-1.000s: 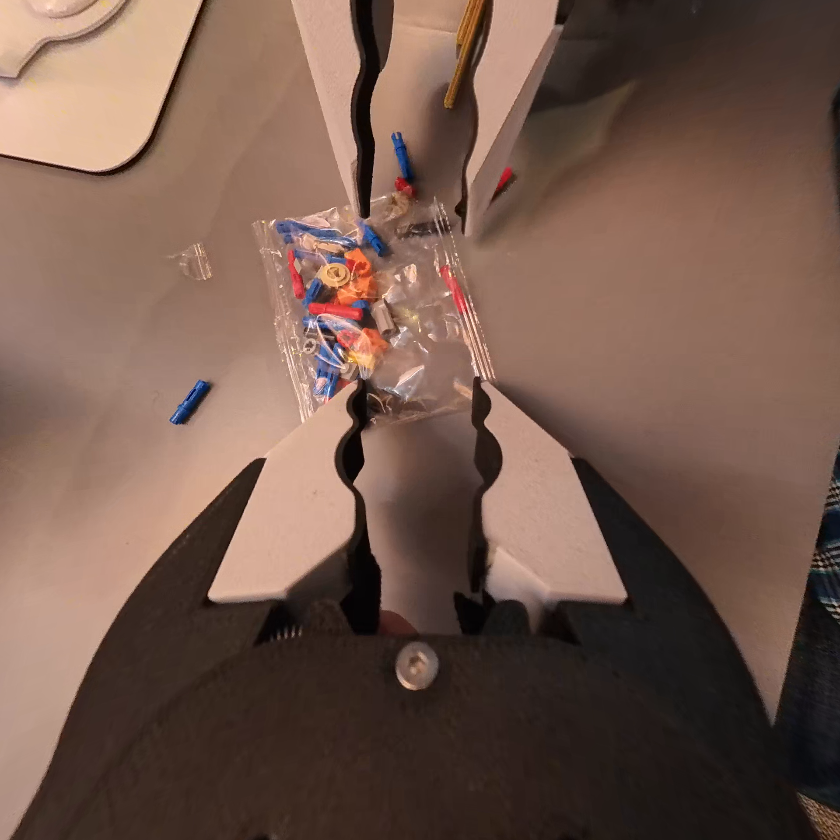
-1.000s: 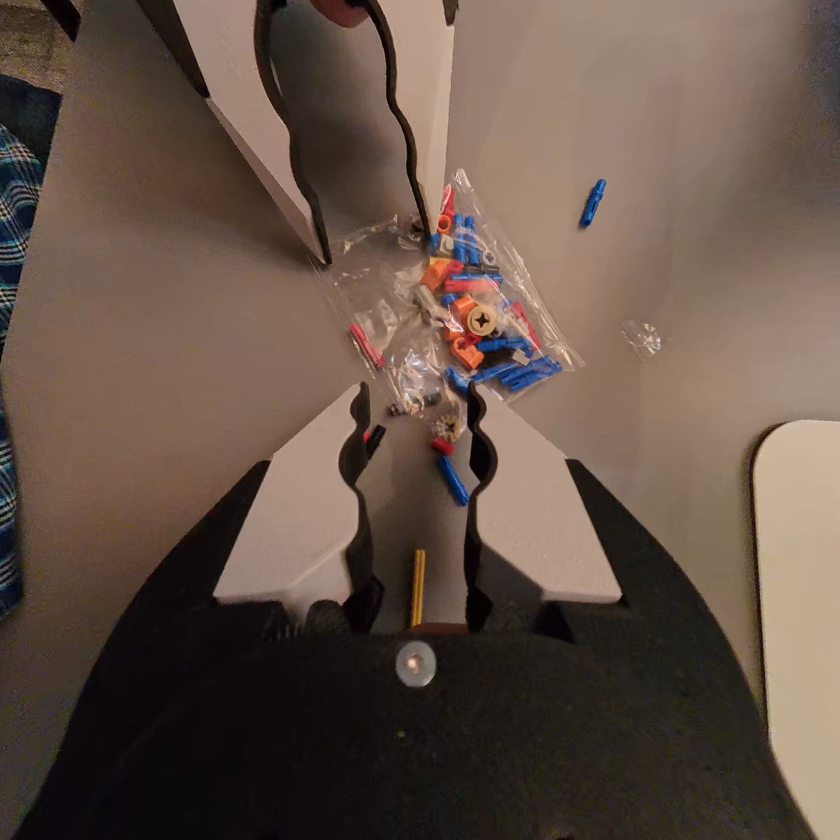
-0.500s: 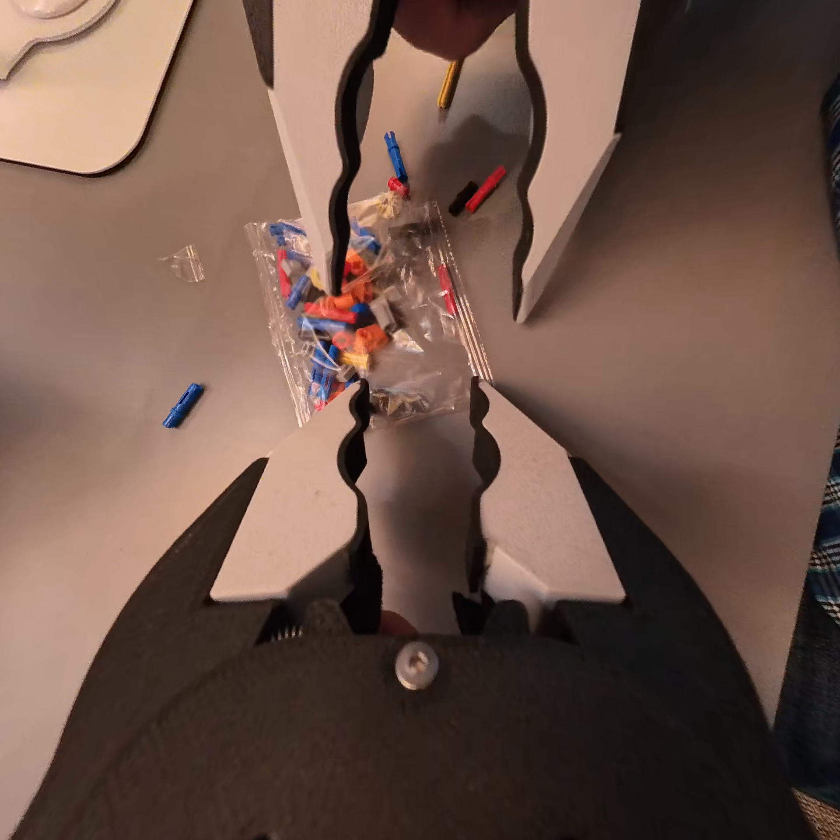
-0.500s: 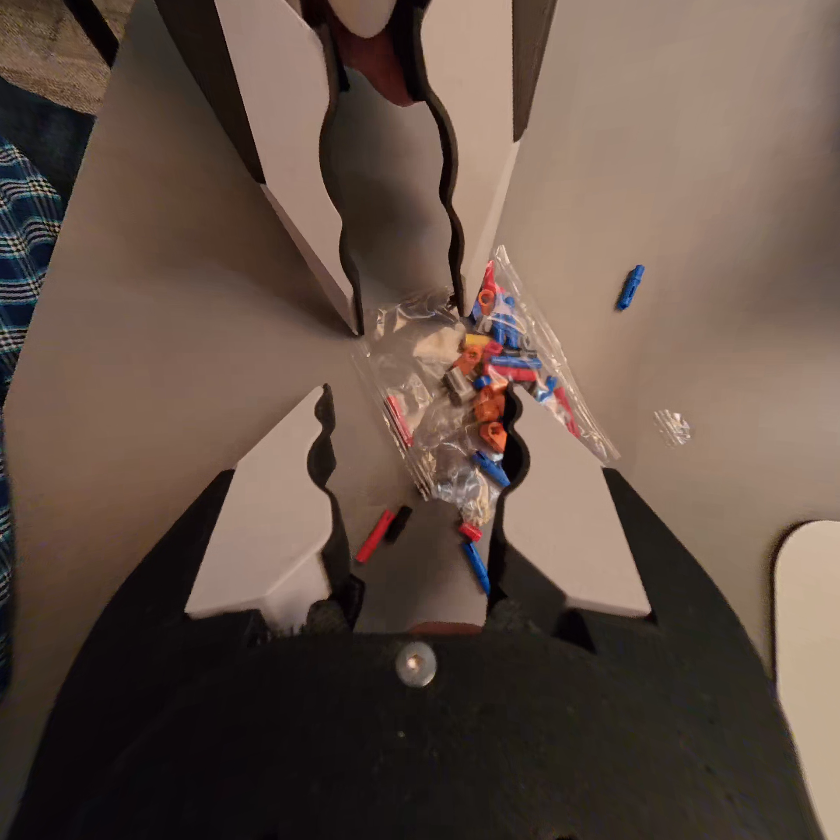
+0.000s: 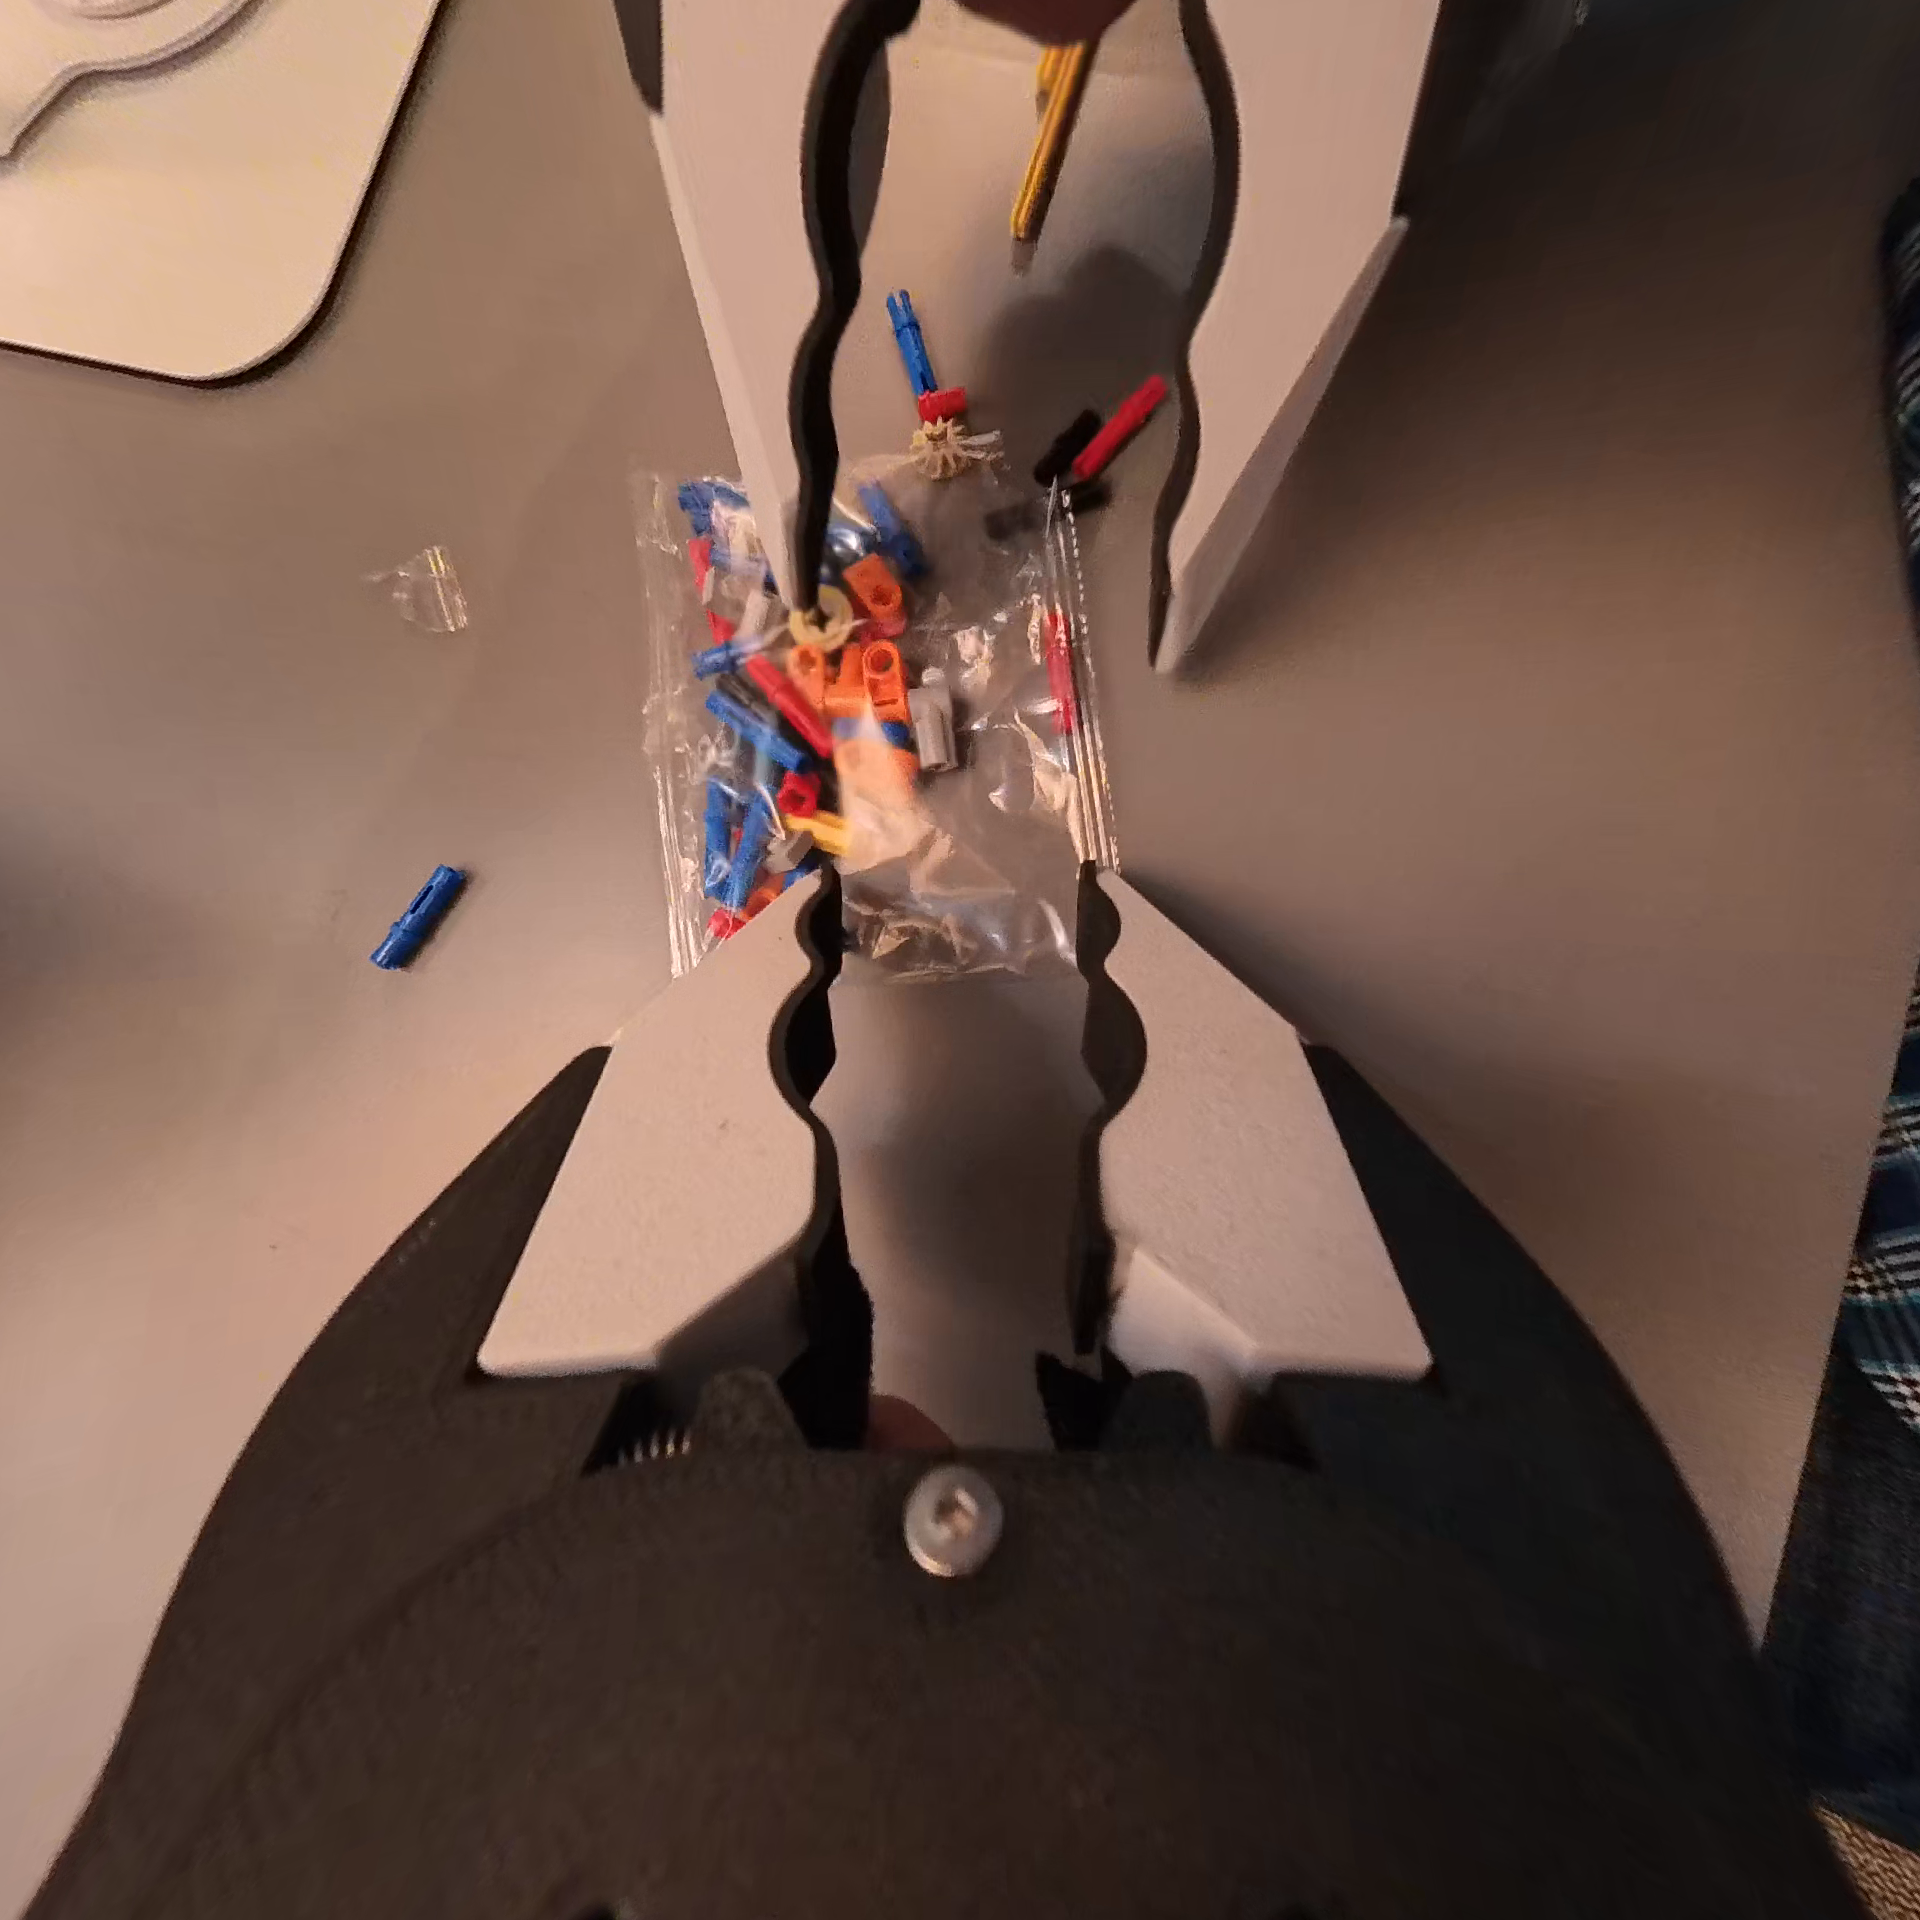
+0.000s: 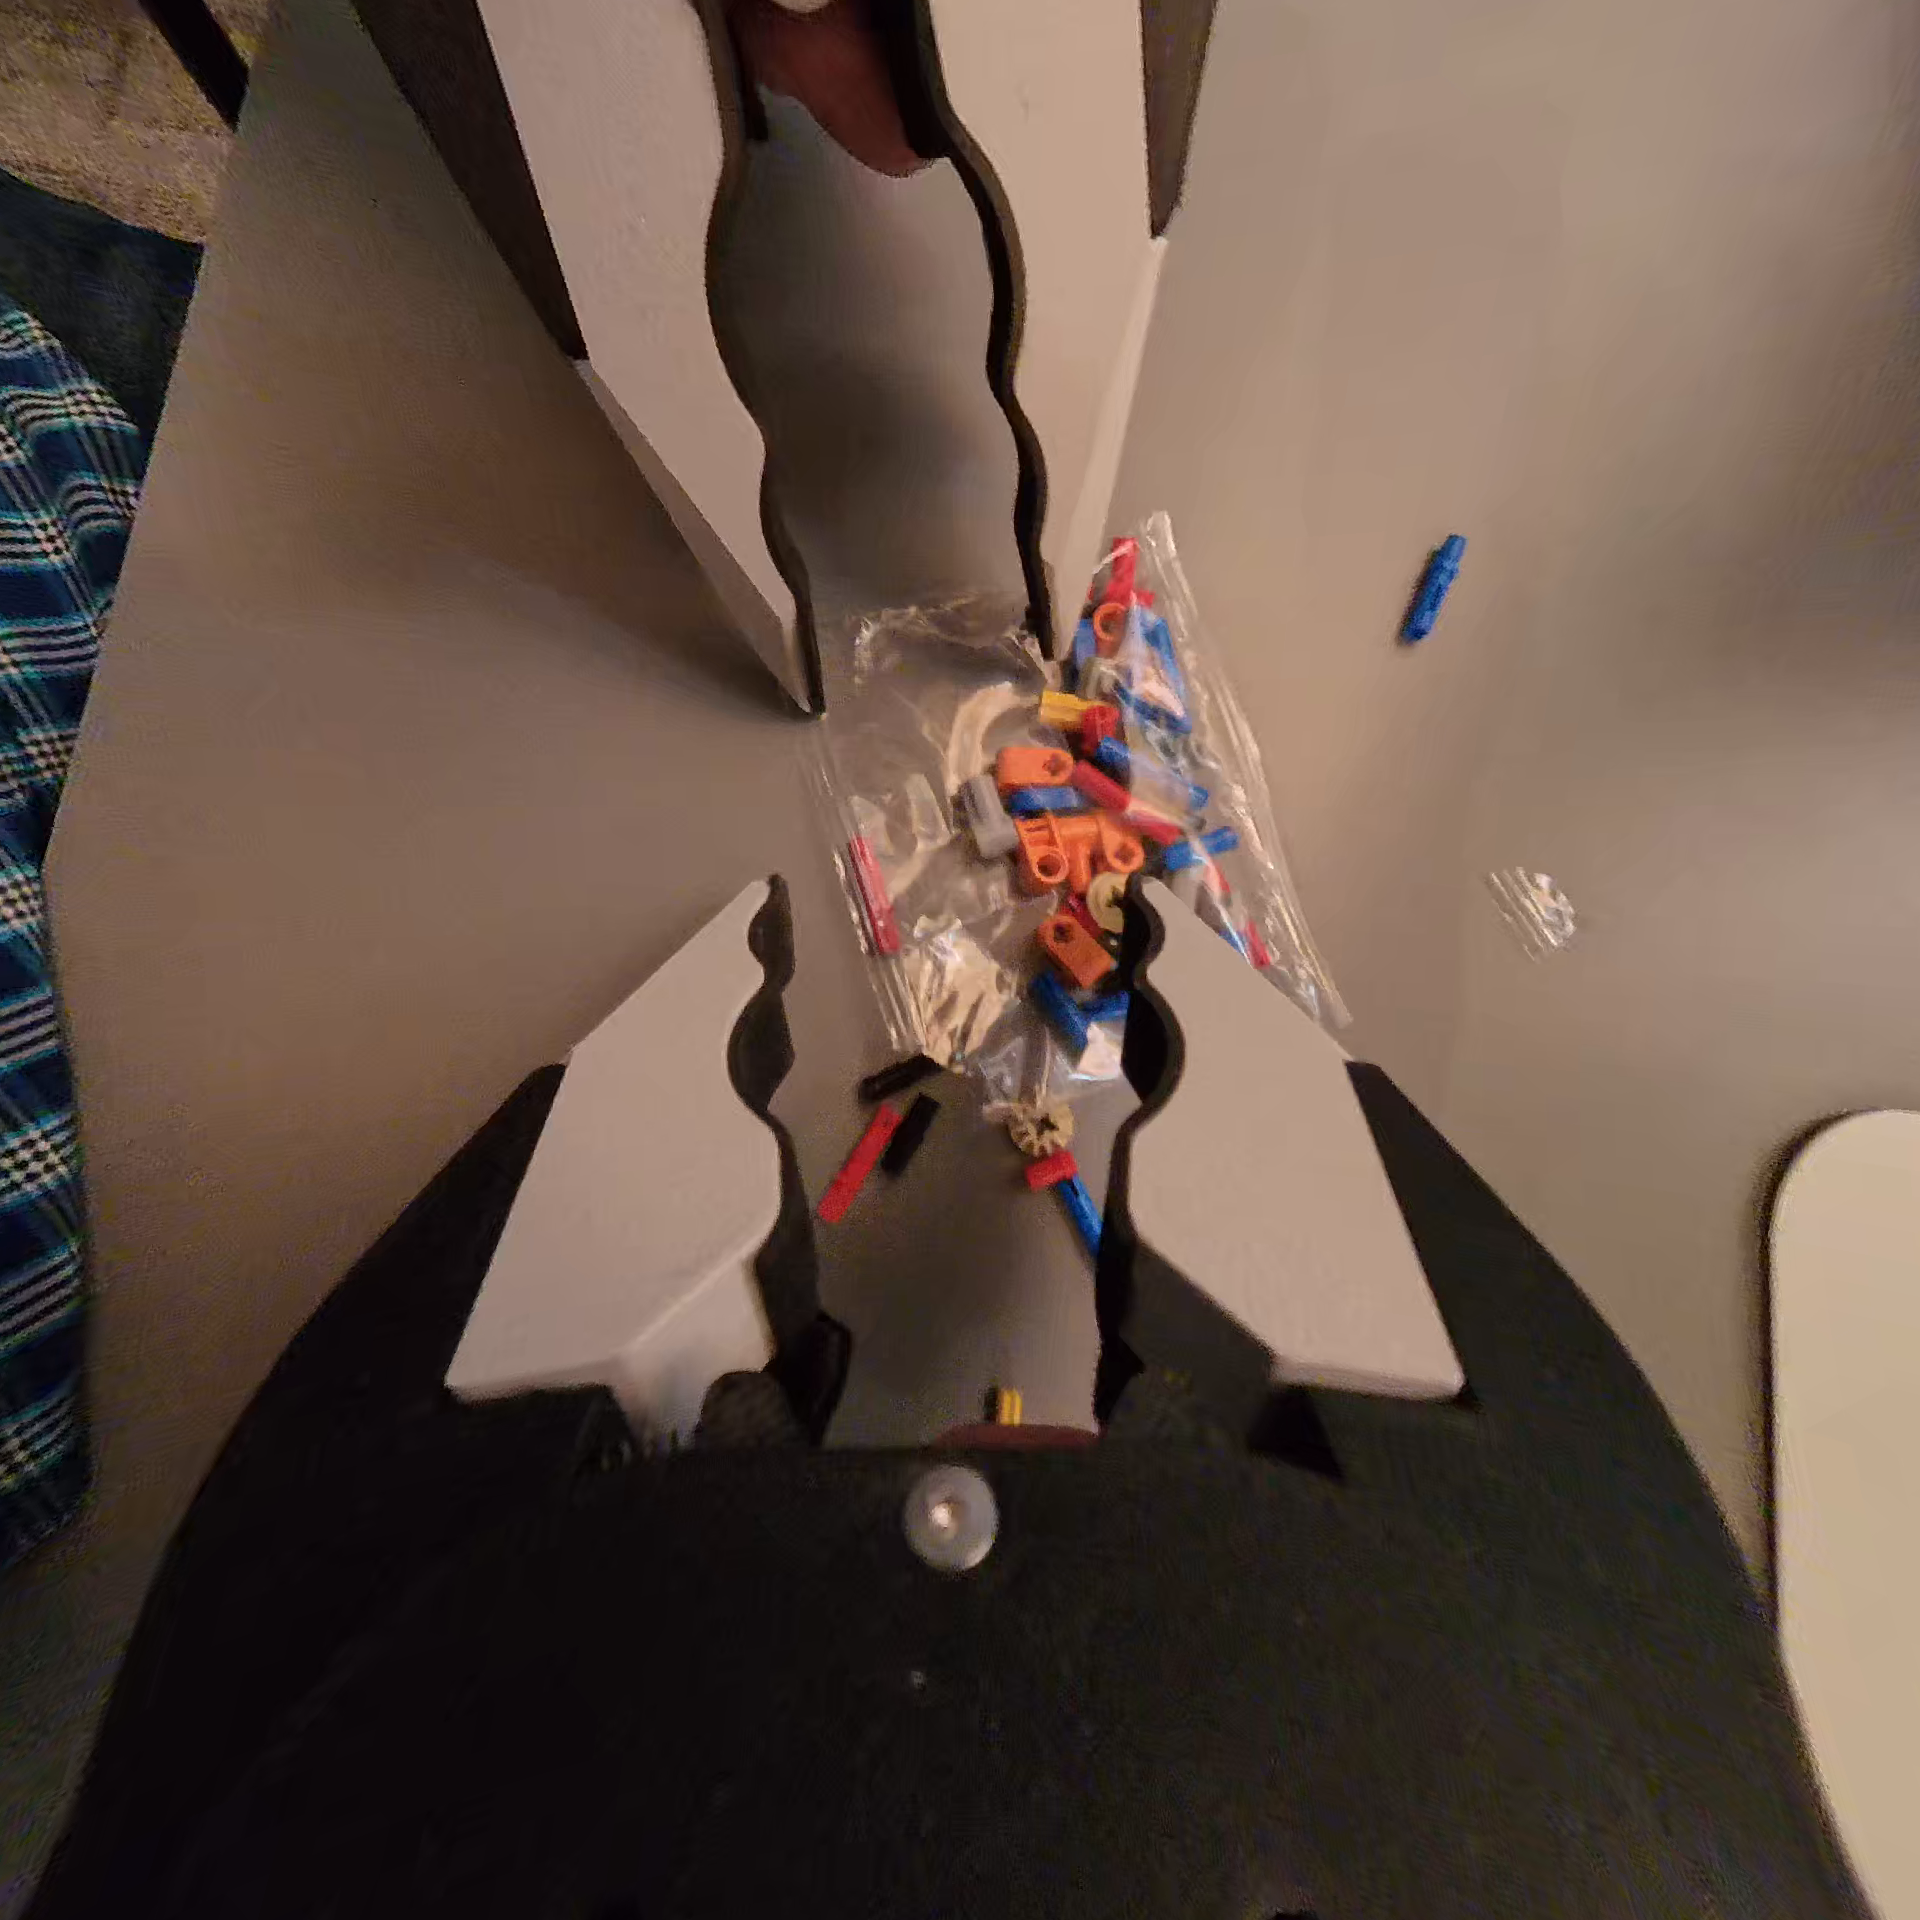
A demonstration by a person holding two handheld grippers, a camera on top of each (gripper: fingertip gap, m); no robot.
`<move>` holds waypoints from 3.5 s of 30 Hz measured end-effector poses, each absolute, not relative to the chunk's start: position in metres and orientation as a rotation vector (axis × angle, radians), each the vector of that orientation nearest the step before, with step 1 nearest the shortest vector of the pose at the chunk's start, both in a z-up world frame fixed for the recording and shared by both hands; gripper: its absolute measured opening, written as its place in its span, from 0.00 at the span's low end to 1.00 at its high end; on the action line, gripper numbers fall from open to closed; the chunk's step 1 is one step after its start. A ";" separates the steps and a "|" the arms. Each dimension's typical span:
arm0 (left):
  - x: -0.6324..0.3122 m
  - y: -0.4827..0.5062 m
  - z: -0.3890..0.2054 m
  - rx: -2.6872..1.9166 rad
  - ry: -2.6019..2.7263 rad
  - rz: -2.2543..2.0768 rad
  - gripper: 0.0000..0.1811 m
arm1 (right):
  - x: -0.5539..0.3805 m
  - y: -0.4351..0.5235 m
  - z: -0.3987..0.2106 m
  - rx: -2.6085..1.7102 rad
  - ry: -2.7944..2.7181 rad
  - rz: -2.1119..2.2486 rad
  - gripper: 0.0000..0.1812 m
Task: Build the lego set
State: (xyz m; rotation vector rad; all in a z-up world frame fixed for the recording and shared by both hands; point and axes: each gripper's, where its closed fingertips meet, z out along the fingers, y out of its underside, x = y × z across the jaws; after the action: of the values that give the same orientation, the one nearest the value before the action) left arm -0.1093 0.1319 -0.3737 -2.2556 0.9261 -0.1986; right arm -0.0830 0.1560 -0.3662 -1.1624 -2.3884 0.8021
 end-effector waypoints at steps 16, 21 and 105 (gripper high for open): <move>-0.111 0.131 -0.371 -2.255 0.936 -0.192 0.24 | -0.074 0.170 -0.372 -1.216 -2.390 0.762 0.33; -0.104 0.145 -0.351 -2.192 0.867 -0.256 0.24 | -0.073 0.170 -0.373 -1.221 -2.391 0.763 0.34; -0.105 0.159 -0.374 -2.326 0.824 -0.235 0.24 | -0.075 0.168 -0.369 -1.300 -2.352 0.816 0.22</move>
State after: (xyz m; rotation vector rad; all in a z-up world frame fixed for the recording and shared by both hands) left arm -0.1055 0.1592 -0.3743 -2.3264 0.8238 -0.2346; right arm -0.0752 0.1683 -0.3687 -1.3001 -2.3518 0.8161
